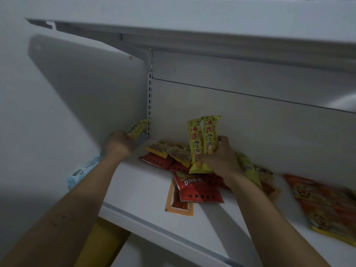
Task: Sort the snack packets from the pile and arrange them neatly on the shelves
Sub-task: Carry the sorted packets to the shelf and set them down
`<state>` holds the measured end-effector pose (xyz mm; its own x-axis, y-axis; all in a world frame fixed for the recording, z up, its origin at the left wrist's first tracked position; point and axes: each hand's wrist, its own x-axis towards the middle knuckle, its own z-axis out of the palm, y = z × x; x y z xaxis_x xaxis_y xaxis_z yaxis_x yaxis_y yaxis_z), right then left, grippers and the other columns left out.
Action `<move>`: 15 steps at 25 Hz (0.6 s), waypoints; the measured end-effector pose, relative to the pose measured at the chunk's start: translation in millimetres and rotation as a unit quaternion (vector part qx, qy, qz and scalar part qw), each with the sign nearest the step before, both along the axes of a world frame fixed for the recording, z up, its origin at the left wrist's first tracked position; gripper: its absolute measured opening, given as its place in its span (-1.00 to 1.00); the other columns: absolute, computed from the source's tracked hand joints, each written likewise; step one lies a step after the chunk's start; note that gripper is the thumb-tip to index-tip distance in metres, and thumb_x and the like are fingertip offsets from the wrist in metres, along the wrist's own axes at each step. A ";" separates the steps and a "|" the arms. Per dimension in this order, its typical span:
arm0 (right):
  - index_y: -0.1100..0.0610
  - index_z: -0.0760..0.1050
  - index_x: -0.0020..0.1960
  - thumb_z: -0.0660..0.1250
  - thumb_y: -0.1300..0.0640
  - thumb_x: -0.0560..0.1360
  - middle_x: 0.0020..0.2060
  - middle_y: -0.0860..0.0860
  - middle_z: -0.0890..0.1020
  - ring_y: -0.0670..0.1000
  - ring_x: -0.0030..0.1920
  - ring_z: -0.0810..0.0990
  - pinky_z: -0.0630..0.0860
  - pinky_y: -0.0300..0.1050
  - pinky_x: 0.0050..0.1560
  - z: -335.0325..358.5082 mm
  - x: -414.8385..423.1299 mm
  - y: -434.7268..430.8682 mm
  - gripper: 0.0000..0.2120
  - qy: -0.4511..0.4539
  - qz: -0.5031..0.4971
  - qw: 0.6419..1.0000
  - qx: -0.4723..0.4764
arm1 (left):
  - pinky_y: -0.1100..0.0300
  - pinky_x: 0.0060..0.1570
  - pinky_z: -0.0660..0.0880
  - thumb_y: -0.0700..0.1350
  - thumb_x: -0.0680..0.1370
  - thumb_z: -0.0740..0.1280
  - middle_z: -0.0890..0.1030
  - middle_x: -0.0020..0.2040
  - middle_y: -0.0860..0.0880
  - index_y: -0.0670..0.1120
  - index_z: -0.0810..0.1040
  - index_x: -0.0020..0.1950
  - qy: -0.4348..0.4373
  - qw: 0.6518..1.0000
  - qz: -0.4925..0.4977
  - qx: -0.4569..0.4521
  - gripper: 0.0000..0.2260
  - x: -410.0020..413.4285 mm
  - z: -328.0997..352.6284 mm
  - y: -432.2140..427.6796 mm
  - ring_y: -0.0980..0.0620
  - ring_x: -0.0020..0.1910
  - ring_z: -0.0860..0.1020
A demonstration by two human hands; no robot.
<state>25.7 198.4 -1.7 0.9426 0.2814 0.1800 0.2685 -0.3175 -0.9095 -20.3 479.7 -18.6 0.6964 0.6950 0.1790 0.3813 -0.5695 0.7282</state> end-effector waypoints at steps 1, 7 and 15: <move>0.04 0.27 0.23 0.58 0.19 0.34 0.01 -0.05 0.57 -0.07 -0.05 0.59 0.50 -0.22 -0.18 -0.5 -0.3 -0.7 -0.37 0.003 0.001 1.000 0.002 | 0.05 -0.16 0.53 -0.22 0.57 0.27 0.62 0.01 -0.26 -0.26 0.55 0.13 -0.048 0.998 -0.009 -0.049 -0.81 -2.4 5.7 -4.2 -0.18 -0.10 0.58; 0.02 0.29 0.20 0.58 0.17 0.34 -0.03 -0.07 0.56 -0.14 -0.13 0.55 0.44 -0.26 -0.28 2.6 -4.4 -34.6 -0.40 0.009 -0.015 1.000 0.017 | 0.08 -0.29 0.66 -0.33 0.60 0.23 0.56 0.17 -0.21 -0.18 0.44 0.33 -0.185 0.871 -0.187 -0.416 -0.70 -18.2 25.2 -90.2 -0.14 -0.03 0.60; 0.05 0.33 0.24 0.60 0.22 0.30 -0.04 -0.03 0.60 -0.03 -0.09 0.64 0.60 -0.04 -0.13 17.6 2.6 -134.3 -0.37 0.013 -0.087 0.991 0.105 | -0.07 -0.19 0.65 -0.48 0.52 0.21 0.62 0.08 -0.26 -0.13 0.39 0.38 -0.180 0.719 -0.312 -0.595 -0.53 -4.2 34.6 -194.1 -0.22 -0.06 0.64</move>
<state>28.3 64.0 15.9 0.9787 0.0735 0.1918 0.2014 -0.1601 -0.9663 -24.6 285.6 16.0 0.9963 0.0774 -0.0362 -0.0133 0.5589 0.8291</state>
